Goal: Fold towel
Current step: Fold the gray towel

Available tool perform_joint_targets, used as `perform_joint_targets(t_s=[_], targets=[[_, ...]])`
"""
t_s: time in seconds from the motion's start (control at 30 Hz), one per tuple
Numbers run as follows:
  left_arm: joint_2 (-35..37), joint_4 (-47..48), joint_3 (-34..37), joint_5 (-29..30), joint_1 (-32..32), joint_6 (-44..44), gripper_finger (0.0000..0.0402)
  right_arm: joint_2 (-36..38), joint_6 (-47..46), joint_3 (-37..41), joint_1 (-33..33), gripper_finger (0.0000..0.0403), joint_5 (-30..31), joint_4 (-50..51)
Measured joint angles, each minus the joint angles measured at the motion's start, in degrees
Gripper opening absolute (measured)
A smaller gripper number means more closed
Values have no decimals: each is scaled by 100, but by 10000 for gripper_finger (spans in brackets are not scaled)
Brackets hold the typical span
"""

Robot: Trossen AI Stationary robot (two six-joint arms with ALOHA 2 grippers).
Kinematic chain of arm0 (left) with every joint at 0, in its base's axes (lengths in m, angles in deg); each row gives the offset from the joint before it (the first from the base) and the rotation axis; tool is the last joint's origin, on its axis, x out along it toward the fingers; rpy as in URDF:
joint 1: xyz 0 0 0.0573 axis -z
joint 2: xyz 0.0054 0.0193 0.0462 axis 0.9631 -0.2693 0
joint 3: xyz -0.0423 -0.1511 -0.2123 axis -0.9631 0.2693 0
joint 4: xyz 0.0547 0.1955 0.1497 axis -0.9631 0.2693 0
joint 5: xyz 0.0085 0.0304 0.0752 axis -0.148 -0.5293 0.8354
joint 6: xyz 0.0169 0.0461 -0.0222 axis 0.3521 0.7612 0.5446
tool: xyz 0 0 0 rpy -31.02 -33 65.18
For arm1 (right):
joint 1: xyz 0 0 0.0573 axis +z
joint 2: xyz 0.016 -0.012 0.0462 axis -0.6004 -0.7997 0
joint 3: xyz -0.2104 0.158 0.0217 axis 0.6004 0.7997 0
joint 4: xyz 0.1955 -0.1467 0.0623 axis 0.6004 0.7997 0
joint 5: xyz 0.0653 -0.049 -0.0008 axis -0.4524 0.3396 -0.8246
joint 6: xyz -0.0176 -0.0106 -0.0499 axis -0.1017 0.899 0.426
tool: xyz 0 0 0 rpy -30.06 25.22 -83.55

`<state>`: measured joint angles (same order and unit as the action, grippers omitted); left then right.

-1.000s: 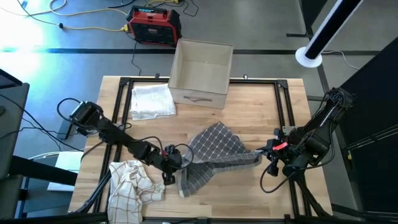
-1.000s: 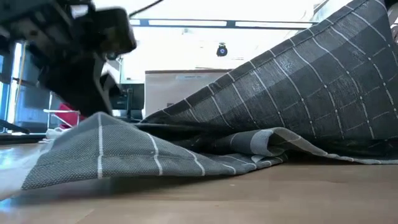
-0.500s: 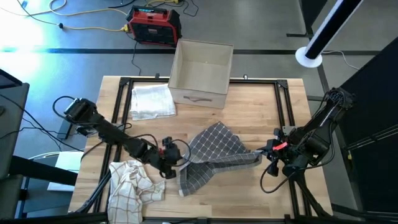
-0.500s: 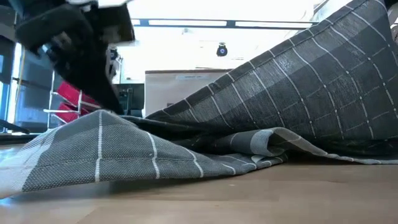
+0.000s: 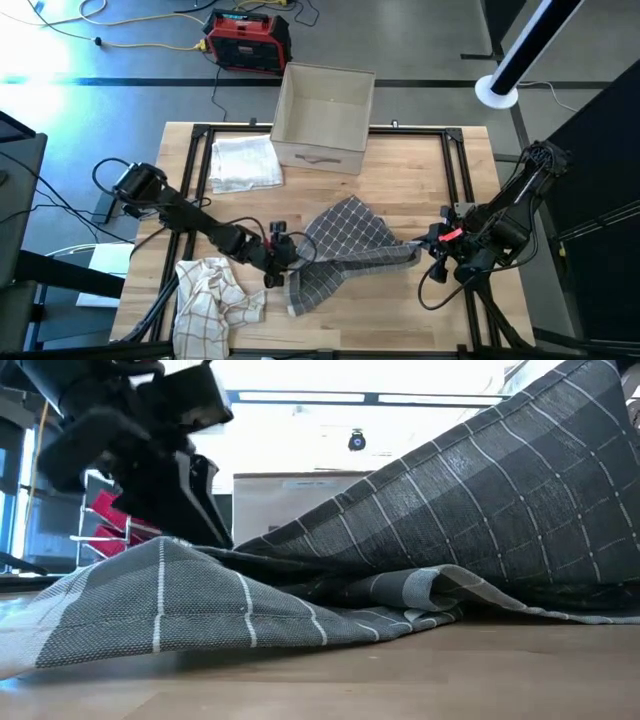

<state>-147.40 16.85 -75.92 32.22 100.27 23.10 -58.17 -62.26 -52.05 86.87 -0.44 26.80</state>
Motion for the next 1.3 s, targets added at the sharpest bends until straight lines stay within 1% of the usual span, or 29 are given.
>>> perform_joint_targets(t_s=[0.1, 0.27, 0.37, 0.57, 0.77, 0.9, 1.0, 1.1, 1.2, 1.3], targets=[[-102, -40, 0, 63, 0, 10, 178, 0, 5, 0, -1, 0, 38, 1], [-199, -262, 0, 597, 0, 5, 188, 0, 61, 0, 0, 0, 117, 4], [-317, -520, -7, 770, 0, 71, 188, 0, 63, 0, 0, 0, 119, 3], [-830, -720, -7, 852, 0, 125, 188, 0, 63, 0, 0, 0, 117, 4], [-959, -735, -7, 1655, 5, -416, 183, 0, 63, 0, 0, 0, 117, 4], [-930, -778, -7, 1769, 7, -443, 171, 0, 63, 0, 0, 0, 117, 4], [-930, -740, -7, 1773, 5, -535, 158, 0, 72, 0, 0, 0, 117, 4], [-930, -735, -7, 1803, -37, -632, 132, 0, 103, 0, 0, 0, 117, 2], [-930, -721, -7, 1806, -94, -792, 89, 0, 103, 0, 0, 0, 117, 2], [-930, -687, -7, 1806, -165, -886, 29, 0, 103, 0, 0, 0, 117, -2]])
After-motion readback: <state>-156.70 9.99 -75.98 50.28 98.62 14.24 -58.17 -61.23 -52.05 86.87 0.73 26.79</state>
